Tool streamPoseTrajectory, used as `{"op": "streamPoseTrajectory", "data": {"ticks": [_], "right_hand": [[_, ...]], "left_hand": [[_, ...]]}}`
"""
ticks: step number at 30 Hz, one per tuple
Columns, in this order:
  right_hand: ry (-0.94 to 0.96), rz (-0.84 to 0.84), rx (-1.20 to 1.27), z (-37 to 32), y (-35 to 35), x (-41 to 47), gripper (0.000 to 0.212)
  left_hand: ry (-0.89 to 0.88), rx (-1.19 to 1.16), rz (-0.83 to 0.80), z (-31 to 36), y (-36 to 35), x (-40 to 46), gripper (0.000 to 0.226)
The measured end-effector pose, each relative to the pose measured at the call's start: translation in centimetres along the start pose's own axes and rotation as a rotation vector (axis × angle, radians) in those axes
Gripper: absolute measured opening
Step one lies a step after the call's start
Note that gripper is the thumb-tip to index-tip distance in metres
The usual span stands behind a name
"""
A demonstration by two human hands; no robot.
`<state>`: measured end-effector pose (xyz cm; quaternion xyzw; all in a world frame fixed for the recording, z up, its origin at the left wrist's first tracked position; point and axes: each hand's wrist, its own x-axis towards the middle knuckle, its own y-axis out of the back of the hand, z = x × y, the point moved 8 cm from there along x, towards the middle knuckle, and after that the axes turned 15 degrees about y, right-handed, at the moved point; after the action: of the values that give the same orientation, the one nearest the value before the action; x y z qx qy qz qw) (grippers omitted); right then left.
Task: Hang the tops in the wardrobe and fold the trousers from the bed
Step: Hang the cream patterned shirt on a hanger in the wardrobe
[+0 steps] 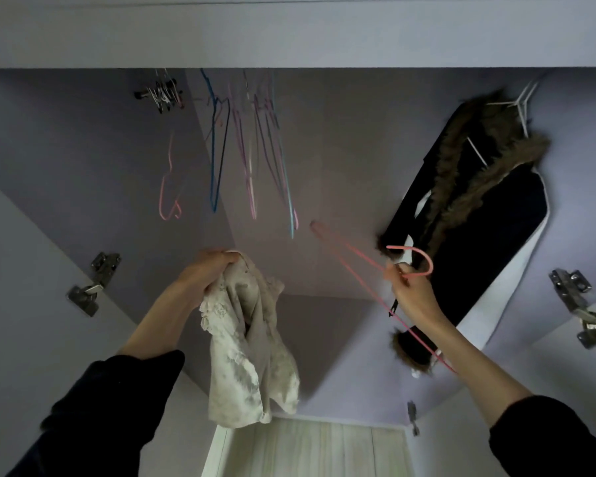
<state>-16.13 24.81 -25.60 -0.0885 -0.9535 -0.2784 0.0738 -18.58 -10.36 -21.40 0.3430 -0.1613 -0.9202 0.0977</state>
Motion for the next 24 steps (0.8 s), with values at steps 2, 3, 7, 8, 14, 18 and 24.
{"op": "streamPoseTrajectory", "data": {"ticks": [2,3,7,8,14,18,24], "right_hand": [[0.031,-0.049,-0.039,0.2,-0.1,-0.6,0.028],[0.036,-0.091,-0.024,0.3,-0.2,-0.9,0.027],[0.021,-0.238,0.093,-0.5,-1.1,-2.0,0.031],[0.02,-0.258,0.116,-0.9,-1.4,-2.0,0.03],[0.121,-0.284,0.146,-5.3,-3.9,-1.5,0.039],[0.265,-0.304,-0.093,-8.1,-7.1,-1.4,0.036],[0.202,0.179,0.283,-10.4,-5.3,-1.3,0.046]], "left_hand": [[-0.002,-0.009,0.019,-0.2,0.5,0.3,0.017],[-0.009,-0.015,0.027,-0.3,0.7,0.3,0.016],[-0.118,0.016,0.051,0.4,1.2,0.2,0.009],[-0.147,0.034,0.053,0.6,1.1,0.0,0.01],[-0.311,0.175,-0.02,2.3,-1.5,-2.6,0.012],[-0.484,0.202,-0.1,4.6,-3.8,-6.2,0.014],[-0.713,0.446,0.0,6.4,-3.9,-9.6,0.014]]}}
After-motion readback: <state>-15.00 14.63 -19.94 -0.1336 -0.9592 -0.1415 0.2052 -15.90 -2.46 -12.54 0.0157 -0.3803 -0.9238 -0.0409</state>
